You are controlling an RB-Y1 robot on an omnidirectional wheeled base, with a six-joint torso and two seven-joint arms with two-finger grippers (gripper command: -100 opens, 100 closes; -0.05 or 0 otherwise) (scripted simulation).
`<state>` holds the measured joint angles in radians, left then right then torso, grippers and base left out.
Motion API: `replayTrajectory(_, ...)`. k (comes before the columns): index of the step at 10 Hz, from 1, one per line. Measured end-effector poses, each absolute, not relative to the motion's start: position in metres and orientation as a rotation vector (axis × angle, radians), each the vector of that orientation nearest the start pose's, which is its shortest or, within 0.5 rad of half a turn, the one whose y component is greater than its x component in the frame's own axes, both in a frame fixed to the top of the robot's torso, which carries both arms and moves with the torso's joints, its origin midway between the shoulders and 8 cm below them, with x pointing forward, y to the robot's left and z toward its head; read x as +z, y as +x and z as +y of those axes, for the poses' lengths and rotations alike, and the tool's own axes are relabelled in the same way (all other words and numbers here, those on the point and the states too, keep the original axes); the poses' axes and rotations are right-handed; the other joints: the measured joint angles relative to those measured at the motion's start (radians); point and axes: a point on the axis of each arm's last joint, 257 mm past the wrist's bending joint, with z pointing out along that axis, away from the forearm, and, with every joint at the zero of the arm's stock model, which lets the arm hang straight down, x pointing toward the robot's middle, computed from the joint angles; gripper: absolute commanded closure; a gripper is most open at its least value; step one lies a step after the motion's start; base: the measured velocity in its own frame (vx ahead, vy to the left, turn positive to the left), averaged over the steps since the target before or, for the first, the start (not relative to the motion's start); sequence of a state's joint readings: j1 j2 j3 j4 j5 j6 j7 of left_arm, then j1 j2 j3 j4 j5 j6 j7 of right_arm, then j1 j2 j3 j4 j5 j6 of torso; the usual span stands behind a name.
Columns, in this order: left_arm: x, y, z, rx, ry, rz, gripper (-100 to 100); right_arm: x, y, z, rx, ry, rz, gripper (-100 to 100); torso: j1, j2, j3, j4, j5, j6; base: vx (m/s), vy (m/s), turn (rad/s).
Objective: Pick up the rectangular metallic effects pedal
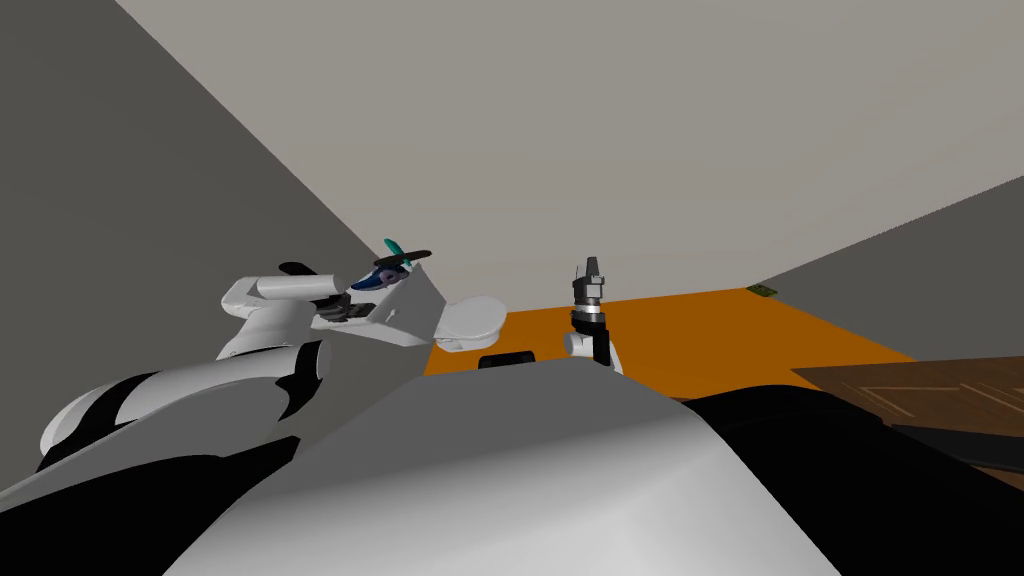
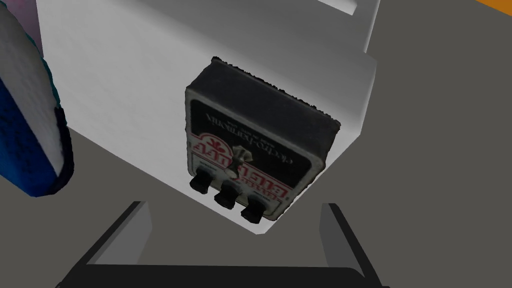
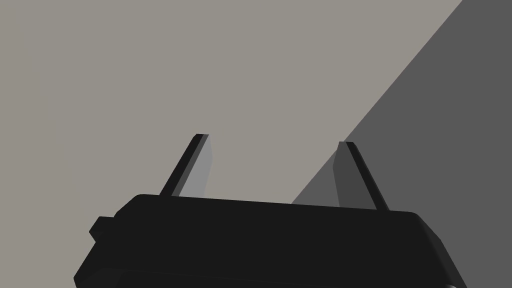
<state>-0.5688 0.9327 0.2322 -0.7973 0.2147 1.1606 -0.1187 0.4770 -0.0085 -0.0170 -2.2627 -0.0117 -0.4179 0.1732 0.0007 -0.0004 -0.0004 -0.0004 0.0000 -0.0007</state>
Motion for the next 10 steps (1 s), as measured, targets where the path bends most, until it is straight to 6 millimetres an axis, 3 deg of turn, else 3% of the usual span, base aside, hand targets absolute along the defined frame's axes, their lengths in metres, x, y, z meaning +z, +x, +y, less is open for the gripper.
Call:
replayTrajectory(2,-0.2319,0.4228,0.724,0.174,-2.022,1.408,-100,0.0086,0.3613,-0.2868,1.123,0.65,0.71,0,0.005,-0.001,-0.001,0.0,0.001,0.0,0.032,0.052,0.007)
replayTrajectory(3,-0.2324,0.4233,0.7242,0.173,-2.02,1.407,100,0.0086,0.3613,-0.2868,1.123,0.65,0.709,0,0.003,-0.001,0.0,0.0,0.001,0.0,0.002,0.005,0.008)
replayTrajectory(7,-0.2326,0.423,0.7242,0.173,-2.021,1.407,100,0.0086,0.3613,-0.2868,1.123,0.65,0.709,0,0.001,0.0,0.0,0.0,0.0,0.001,0.0,0.0,0.0)
replayTrajectory(8,-0.2325,0.423,0.7242,0.173,-2.021,1.406,0,0.0086,0.3613,-0.2868,1.123,0.65,0.709,0,0.001,0.0,0.0,0.0,0.0,0.001,0.0,0.0,0.0)
replayTrajectory(9,-0.2324,0.423,0.7242,0.173,-2.021,1.406,100,0.0086,0.3613,-0.2868,1.123,0.65,0.709,0,0.001,0.0,0.0,0.0,0.0,0.001,-0.023,-0.044,-0.018)
replayTrajectory(10,-0.2258,0.4249,0.7241,0.172,-2.02,1.404,100,0.0086,0.3613,-0.2867,1.123,0.65,0.709,0,-0.002,0.002,0.001,0.0,-0.001,0.001,-0.031,-0.068,-0.019)
